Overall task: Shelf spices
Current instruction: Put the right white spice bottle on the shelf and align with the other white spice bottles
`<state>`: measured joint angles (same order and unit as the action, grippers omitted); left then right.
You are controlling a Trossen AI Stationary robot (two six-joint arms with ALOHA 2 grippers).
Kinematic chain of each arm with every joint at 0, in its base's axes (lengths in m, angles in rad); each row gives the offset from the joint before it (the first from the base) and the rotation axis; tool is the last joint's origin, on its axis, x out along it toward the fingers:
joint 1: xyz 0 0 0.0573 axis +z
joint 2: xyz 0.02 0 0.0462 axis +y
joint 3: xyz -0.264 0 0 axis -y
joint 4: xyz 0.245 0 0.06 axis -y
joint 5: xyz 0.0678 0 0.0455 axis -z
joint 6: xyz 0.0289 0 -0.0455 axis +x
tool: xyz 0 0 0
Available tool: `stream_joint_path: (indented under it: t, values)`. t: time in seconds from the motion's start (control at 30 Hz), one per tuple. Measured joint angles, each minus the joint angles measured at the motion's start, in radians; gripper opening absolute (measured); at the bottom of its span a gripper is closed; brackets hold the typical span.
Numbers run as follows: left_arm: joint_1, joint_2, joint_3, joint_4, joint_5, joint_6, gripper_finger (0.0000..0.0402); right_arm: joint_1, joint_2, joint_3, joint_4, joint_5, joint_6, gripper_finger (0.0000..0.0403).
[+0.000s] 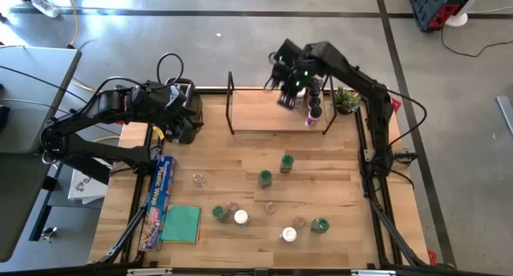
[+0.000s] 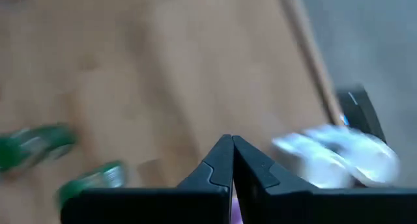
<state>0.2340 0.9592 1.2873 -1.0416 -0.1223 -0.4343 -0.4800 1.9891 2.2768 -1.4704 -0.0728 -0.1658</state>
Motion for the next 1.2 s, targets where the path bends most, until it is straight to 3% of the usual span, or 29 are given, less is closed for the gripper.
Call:
stream_joint_path:
  t: [0.17, 0.3, 0.5, 0.63, 0.8, 0.97, 1.07, 1.2]
  values:
    - [0.000, 0.000, 0.000, 0.000, -0.002, 0.018, 0.0282, 0.177, -0.049, -0.001, -0.010, -0.080, -0.004, 0.0002]
    - [0.000, 0.000, 0.000, 0.000, -0.002, 0.042, 0.0282, 0.319, -0.065, -0.001, -0.059, -0.145, 0.106, 0.0002]
    - [0.000, 0.000, 0.000, 0.000, -0.002, 0.070, 0.0282, 0.563, -0.070, -0.048, -0.102, -0.147, 0.271, 0.0020]
    - [0.000, 0.000, 0.000, 0.000, -0.002, 0.079, 0.0282, 0.708, -0.074, -0.129, -0.101, -0.162, 0.410, 0.0073]
    - [0.000, 0.000, 0.000, 0.000, -0.001, 0.099, 0.0282, 0.873, -0.074, -0.239, -0.007, -0.196, 0.669, 0.0176]
    - [0.000, 0.000, 0.000, 0.000, -0.001, 0.132, 0.0282, 1.039, -0.075, -0.336, 0.192, -0.081, 0.921, 0.0273]
    - [0.000, 0.000, 0.000, 0.000, -0.001, 0.132, 0.0282, 1.113, -0.075, -0.404, 0.348, -0.010, 1.115, 0.0303]
    - [0.000, 0.001, 0.000, 0.000, 0.000, 0.130, 0.0282, 1.166, -0.075, -0.486, 0.517, 0.083, 1.261, 0.0312]
